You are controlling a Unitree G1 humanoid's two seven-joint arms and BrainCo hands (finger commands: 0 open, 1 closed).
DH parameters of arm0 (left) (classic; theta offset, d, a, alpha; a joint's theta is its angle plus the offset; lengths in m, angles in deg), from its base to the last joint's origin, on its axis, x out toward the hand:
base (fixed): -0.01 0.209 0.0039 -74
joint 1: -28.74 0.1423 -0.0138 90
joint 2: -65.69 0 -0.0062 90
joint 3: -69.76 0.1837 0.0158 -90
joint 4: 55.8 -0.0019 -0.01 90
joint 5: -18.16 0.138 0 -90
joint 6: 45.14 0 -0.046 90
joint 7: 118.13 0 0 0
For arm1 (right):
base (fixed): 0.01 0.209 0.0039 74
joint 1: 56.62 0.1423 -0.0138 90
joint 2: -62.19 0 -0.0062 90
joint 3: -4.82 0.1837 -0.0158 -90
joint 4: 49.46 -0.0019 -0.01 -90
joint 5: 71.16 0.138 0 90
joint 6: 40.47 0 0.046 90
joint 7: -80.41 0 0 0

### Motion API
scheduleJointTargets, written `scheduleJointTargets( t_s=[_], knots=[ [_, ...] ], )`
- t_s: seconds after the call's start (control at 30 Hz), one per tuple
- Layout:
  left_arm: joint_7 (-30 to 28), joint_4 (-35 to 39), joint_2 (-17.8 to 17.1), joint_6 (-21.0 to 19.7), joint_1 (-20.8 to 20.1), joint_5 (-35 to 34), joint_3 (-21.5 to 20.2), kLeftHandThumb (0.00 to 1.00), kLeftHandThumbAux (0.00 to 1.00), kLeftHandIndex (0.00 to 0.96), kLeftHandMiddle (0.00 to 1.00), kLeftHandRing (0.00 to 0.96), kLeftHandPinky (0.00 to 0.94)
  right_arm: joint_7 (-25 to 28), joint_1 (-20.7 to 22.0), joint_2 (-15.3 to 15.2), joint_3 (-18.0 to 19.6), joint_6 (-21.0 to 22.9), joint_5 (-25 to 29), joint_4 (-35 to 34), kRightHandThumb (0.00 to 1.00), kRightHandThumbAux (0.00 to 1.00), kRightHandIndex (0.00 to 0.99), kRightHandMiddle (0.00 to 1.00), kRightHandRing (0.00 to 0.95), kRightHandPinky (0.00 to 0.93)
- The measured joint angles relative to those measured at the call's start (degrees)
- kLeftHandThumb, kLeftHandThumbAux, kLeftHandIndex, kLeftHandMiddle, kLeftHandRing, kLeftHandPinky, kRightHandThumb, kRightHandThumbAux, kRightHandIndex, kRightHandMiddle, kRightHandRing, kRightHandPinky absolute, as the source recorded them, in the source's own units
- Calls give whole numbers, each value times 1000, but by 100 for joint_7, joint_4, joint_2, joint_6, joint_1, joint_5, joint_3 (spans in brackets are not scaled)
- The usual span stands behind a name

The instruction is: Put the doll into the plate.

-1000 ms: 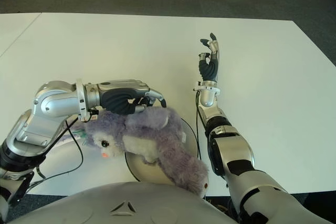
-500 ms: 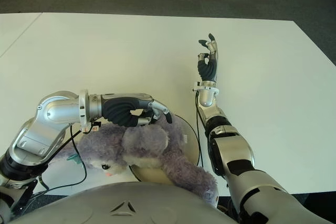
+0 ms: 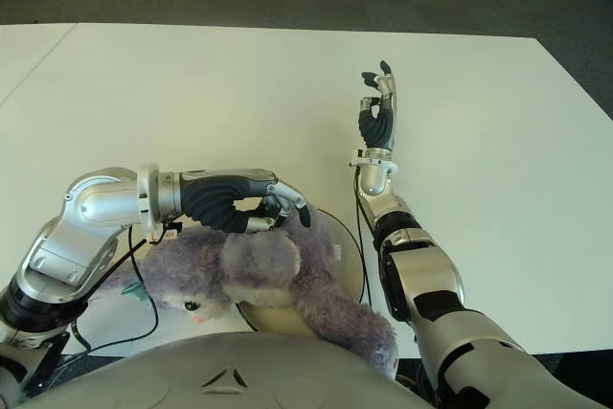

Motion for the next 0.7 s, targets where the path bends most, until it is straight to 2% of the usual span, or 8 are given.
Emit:
scheduleJointTargets(
  t_s=[0.03,0.17,0.4,0.43,0.47,0.5,0.57,0.7],
  knots=[
    [54,-45,24,93,7,17,-5,699,693,423,741,734,685,-54,2,0,-22,20,-26,0,1000,734,249,59,251,413],
    [345,-297,121,580,17,143,-63,687,700,412,607,576,508,-284,10,0,-122,110,-155,0,1000,733,241,58,294,412],
    [903,-805,306,1429,20,293,-312,683,703,406,527,496,445,-603,22,1,-268,278,-330,0,1000,733,238,46,308,413],
    [948,-876,321,1495,20,294,-366,679,706,403,458,436,379,-625,24,1,-289,296,-352,0,1000,733,237,44,308,413],
    [989,-942,331,1567,16,294,-416,679,706,402,441,420,362,-647,25,1,-309,318,-371,0,1000,732,236,44,308,412],
    [1028,-1004,335,1628,10,294,-455,458,576,249,377,375,322,-667,26,1,-325,338,-388,0,1000,732,233,45,307,412],
    [1081,-1121,335,1722,-4,295,-523,376,534,178,323,333,298,-720,27,0,-357,385,-425,0,1000,732,229,43,301,412],
    [1124,-1326,335,1889,-28,303,-637,319,514,117,254,283,286,-830,31,1,-422,470,-513,0,1000,732,218,42,295,413]
  ],
)
